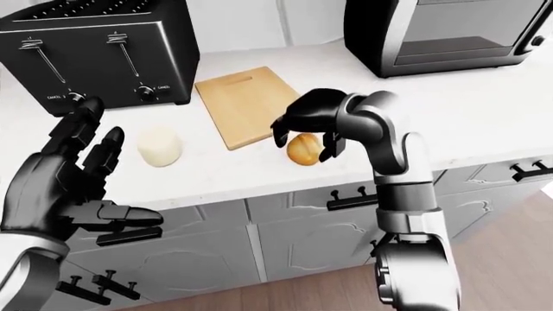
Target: Place the bread and cheese on the cutting board.
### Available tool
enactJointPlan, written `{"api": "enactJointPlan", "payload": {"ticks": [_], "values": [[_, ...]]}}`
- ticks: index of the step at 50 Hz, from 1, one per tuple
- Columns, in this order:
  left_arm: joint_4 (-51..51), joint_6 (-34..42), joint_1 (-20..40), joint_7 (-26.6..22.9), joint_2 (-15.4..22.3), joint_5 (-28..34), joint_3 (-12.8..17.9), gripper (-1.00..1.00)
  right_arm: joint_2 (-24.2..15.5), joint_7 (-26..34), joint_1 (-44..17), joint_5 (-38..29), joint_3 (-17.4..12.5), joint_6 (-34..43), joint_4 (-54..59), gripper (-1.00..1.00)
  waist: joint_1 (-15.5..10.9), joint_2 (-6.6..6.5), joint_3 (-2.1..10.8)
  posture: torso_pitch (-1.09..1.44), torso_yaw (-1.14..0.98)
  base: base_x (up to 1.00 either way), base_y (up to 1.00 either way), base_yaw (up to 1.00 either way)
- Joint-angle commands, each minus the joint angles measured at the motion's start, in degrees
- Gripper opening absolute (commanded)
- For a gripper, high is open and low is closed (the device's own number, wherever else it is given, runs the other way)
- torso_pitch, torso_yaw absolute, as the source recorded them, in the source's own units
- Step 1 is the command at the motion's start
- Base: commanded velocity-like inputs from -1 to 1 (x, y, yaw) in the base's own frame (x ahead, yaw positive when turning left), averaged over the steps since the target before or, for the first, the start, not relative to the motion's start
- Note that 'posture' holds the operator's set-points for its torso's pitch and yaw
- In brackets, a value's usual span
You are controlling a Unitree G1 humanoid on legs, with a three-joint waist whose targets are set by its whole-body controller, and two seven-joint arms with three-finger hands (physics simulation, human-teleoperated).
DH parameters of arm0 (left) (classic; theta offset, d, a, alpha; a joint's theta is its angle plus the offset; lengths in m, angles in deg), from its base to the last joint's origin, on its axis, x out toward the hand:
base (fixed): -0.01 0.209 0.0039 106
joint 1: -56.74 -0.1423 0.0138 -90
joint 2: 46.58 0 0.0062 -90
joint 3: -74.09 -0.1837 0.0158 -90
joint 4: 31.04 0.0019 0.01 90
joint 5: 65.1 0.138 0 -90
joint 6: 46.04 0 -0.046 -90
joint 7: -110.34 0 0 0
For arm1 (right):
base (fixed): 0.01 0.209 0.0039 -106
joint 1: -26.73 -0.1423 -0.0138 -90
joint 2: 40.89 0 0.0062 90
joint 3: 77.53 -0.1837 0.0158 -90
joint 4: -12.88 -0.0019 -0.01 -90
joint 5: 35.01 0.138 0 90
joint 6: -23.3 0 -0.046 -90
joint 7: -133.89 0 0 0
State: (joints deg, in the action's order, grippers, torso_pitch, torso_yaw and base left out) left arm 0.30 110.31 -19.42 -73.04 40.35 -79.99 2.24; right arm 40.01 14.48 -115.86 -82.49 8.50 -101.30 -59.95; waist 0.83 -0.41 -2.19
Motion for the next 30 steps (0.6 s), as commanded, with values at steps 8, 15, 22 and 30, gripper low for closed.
{"api": "enactJointPlan", "payload": {"ticks": [8,15,22,30], "values": [[-1.3,-1.2,1.4,-0.5,0.2,0.8,0.5,1.00,-0.5,-3.6,-2.3,-1.1,-0.6,-1.3,1.5,0.13,0.0,-0.02,1.34,0.00,0.00,0.00,0.00,0.00],[-1.3,-0.8,1.9,-1.2,-0.1,1.7,0.4,1.00,-0.4,-4.9,-2.5,-1.8,-0.5,-1.8,2.9,0.11,0.0,0.03,1.37,0.00,0.00,0.00,0.00,0.00],[-1.3,-1.6,1.1,-1.7,-0.5,2.1,0.6,1.00,0.2,-5.6,-1.6,-1.6,-0.5,-2.0,2.3,-0.42,0.0,0.09,1.44,0.00,0.00,0.00,0.00,0.00],[-1.3,-2.9,-0.2,-0.4,0.2,-0.3,1.5,1.00,0.6,-6.9,-2.5,-0.8,-0.5,-2.0,2.1,-1.00,-0.1,0.03,1.52,0.00,0.00,0.00,0.00,0.00]]}}
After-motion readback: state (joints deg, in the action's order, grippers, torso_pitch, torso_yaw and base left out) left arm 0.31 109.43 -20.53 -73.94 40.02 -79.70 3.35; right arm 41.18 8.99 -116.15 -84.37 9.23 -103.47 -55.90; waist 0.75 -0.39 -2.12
